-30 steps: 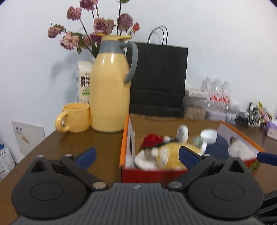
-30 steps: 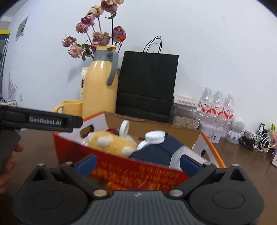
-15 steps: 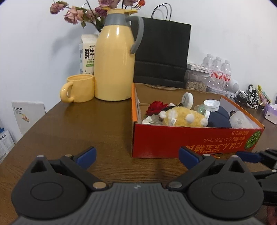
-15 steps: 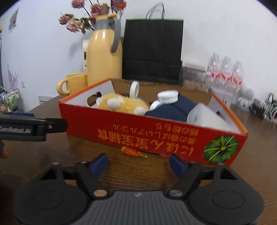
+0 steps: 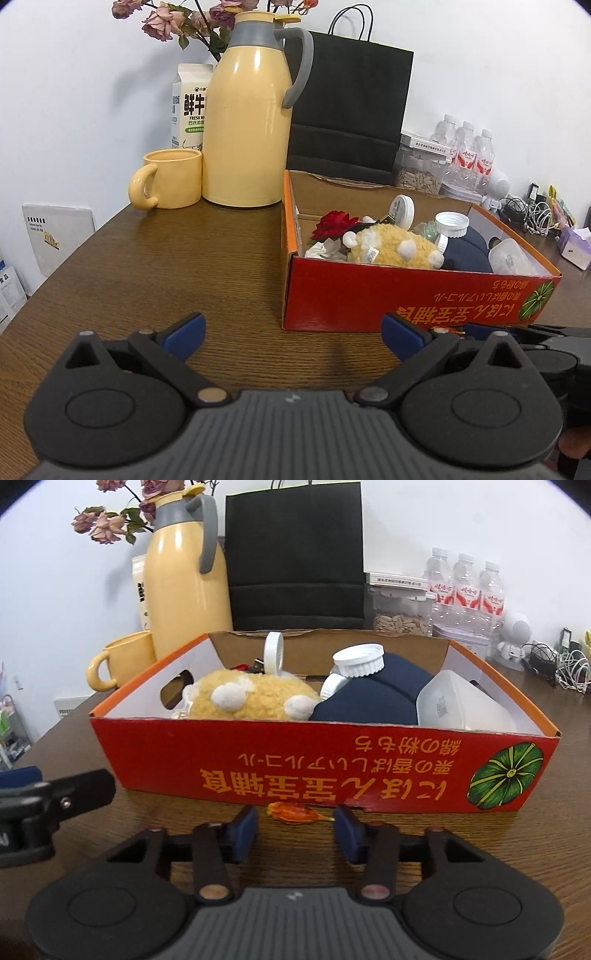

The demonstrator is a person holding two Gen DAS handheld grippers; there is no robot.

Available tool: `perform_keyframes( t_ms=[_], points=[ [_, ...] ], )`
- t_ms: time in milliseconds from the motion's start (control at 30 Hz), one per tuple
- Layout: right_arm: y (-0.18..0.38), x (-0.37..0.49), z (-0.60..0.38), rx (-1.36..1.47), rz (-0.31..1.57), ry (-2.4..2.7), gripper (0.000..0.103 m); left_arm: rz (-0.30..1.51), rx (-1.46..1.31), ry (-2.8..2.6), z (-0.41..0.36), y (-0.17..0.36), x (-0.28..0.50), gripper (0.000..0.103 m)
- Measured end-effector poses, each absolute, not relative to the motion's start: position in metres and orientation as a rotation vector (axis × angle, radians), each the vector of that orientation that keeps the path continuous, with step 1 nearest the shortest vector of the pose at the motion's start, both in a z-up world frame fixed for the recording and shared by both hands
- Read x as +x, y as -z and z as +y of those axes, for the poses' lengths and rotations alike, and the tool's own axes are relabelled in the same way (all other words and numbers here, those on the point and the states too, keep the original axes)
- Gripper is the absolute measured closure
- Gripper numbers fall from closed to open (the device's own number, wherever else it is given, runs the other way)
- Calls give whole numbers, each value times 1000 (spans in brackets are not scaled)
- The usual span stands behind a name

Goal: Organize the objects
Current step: 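Move the right gripper back toward the small orange item on the table, then grasp the small orange item with the right gripper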

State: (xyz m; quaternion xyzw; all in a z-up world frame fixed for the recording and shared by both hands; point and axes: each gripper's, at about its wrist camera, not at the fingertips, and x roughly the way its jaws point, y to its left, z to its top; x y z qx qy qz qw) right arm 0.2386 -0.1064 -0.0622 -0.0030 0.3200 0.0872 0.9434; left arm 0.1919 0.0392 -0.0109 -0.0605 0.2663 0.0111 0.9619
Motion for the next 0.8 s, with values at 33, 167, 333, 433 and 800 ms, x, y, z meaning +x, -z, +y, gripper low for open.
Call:
perform_keyframes(
  t_ms=[33, 167, 333, 433, 800],
  points=[
    [62, 239, -106, -5, 652, -172, 65, 541, -123, -22, 39, 11, 192, 0],
    [62, 239, -106, -9, 648, -167, 65, 546, -124, -24, 39, 11, 192, 0],
    [62, 237, -107, -8, 641, -172, 70, 559, -131, -32, 40, 14, 195, 0],
    [62, 235, -107, -8, 637, -175, 71, 565, -133, -35, 41, 15, 196, 0],
    [64, 240, -100, -16, 645, -173, 58, 577, -131, -40, 41, 16, 197, 0]
  ],
)
